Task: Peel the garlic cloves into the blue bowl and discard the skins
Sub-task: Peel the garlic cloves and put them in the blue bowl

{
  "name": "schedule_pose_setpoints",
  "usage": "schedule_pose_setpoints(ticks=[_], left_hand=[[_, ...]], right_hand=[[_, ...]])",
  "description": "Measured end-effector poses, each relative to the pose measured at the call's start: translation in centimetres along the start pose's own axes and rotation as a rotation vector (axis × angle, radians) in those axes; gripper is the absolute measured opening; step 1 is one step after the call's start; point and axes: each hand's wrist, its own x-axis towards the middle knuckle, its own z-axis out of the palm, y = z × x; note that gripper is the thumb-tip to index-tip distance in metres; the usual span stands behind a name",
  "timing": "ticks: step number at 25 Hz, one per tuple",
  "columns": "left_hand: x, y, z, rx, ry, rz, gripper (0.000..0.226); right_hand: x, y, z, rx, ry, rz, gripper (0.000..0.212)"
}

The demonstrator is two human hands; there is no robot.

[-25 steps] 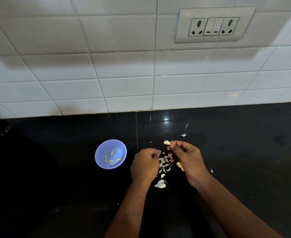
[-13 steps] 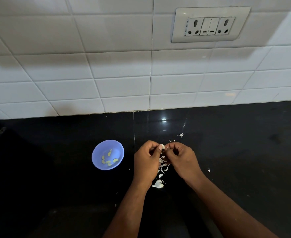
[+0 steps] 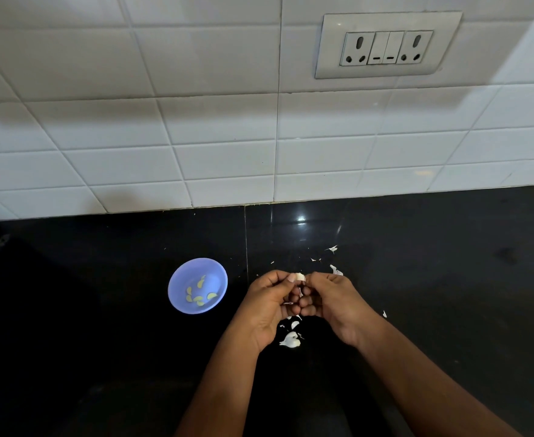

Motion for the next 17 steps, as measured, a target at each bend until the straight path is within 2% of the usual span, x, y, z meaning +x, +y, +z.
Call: schedule_pose_setpoints(ticks=[2,3,5,7,9,12,16,17], left_hand=[[0.3,0.0,-0.1,0.259,0.087,0.072,0.014],[0.4,0.0,0.0,0.480,0.149,0.155,0.015],[0.3,-0.2,0.6,0.923,0.258,0.322,0.015],[0.1,-0.2,1.3,1.155,0.313,0.393,0.015],[0.2,-0.5,1.3,1.149,0.314,0.376,0.016],[0.3,-0.5,1.3,0.768,0.295,0.222,0.016],[-0.1,-0.3,1.3,0.571,0.295,0.153,0.015],[-0.2,-0.3,1.2,0.539,0.278,0.138,0.016]], right_hand=[[0.0,0.5,-0.1,-0.119,0.042,-0.027,0.031],[0.0,0.7,-0.3,-0.324,0.097,-0.107,0.029],[0.3,0.9,-0.6,-0.892,0.226,-0.308,0.023],[0.3,0.9,-0.4,-1.196,0.293,-0.387,0.024],[0.5,0.9,-0.1,-1.317,0.350,-0.421,0.026],[0.7,1.1,-0.2,-1.318,0.365,-0.469,0.022],[1.0,0.8,-1.6,-0.861,0.156,-0.373,0.008],[0.9,0.7,-1.9,-0.815,0.117,-0.384,0.008]])
